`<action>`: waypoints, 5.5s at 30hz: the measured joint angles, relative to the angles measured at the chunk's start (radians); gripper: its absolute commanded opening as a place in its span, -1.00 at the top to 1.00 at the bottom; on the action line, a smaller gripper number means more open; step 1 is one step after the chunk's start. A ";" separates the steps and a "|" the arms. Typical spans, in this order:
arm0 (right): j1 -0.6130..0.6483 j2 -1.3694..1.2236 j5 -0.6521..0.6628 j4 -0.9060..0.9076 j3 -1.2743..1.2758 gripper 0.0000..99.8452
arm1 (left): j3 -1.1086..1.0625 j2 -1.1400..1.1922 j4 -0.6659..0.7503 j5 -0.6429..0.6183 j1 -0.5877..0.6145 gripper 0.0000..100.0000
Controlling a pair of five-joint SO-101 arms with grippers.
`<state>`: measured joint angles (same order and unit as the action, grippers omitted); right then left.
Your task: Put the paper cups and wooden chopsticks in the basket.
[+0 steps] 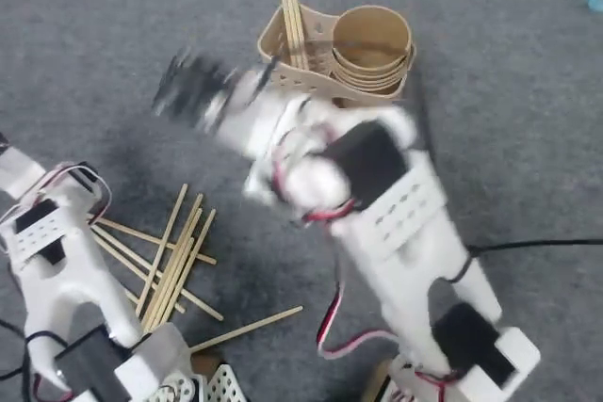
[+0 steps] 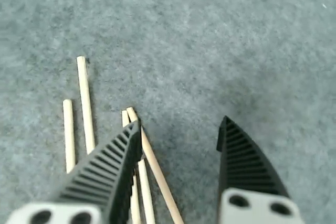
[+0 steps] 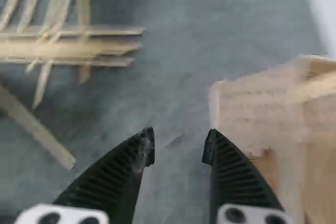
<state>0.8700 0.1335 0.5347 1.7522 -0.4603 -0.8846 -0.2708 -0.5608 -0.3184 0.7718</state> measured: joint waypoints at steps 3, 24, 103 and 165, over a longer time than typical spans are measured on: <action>0.086 0.054 0.078 -0.012 0.216 0.68 | 0.003 0.018 0.002 -0.048 0.037 0.55; 0.410 0.241 0.110 -0.815 1.312 0.68 | 0.347 0.414 -0.123 -0.152 0.133 0.55; 0.471 -0.048 -0.150 -0.884 1.227 0.81 | 1.396 0.957 -0.534 -0.103 0.848 0.55; -0.354 0.034 -0.529 -1.809 0.816 0.98 | -0.285 -0.430 -0.068 0.017 0.054 0.55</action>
<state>0.5155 0.1672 0.0054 -0.0568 0.3560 -1.1699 -0.7004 -0.6283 -0.3015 0.8255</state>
